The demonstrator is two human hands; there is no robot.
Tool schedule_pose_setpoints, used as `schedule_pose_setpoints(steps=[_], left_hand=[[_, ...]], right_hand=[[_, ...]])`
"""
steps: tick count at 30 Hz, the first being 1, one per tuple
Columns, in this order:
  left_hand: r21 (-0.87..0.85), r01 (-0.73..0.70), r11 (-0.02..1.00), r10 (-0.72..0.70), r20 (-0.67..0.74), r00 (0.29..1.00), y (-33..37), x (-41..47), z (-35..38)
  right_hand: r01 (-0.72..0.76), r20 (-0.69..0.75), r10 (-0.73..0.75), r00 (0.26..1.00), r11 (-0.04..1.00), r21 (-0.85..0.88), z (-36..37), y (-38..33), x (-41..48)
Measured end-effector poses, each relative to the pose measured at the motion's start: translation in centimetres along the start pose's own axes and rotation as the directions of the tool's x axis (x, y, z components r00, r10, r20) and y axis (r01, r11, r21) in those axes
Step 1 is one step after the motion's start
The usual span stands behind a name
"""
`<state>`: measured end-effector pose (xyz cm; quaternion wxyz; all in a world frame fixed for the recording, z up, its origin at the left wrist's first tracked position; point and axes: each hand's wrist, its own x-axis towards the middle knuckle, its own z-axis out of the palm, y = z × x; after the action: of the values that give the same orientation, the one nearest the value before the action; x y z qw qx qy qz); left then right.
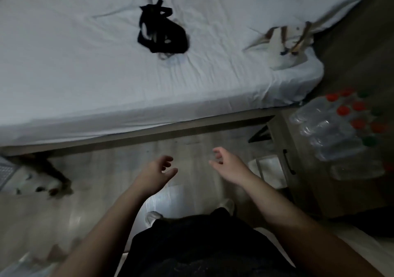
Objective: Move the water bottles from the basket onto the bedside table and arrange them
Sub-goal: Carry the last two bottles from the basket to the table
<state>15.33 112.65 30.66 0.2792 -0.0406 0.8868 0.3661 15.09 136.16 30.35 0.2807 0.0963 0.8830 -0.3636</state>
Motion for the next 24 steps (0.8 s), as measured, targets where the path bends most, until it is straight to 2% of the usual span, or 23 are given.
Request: schedule_pose_setpoints(steps=[6, 11, 20, 24], left_hand=[[-0.143, 0.083, 0.986, -0.101, -0.119, 0.988, -11.5, -4.2, -8.6], [-0.231, 0.144, 0.962, -0.197, -0.227, 0.954, -19.1, -7.8, -13.6], [-0.431, 0.201, 0.880, -0.375, -0.371, 0.849, -26.2, -11.6, -16.5], [-0.456, 0.224, 0.861, -0.427, -0.410, 0.806, -28.2, -11.2, -18.1]], right_hand=[[0.100, 0.143, -0.094, 0.985, 0.995, -0.030, 11.7, -11.6, 2.1], [0.227, 0.257, -0.190, 0.948, 0.966, -0.122, 18.7, -19.3, 3.1], [0.408, 0.378, -0.307, 0.873, 0.885, -0.224, 25.9, -27.8, 4.7], [0.460, 0.428, -0.333, 0.840, 0.856, -0.236, 28.3, -31.0, 6.2]])
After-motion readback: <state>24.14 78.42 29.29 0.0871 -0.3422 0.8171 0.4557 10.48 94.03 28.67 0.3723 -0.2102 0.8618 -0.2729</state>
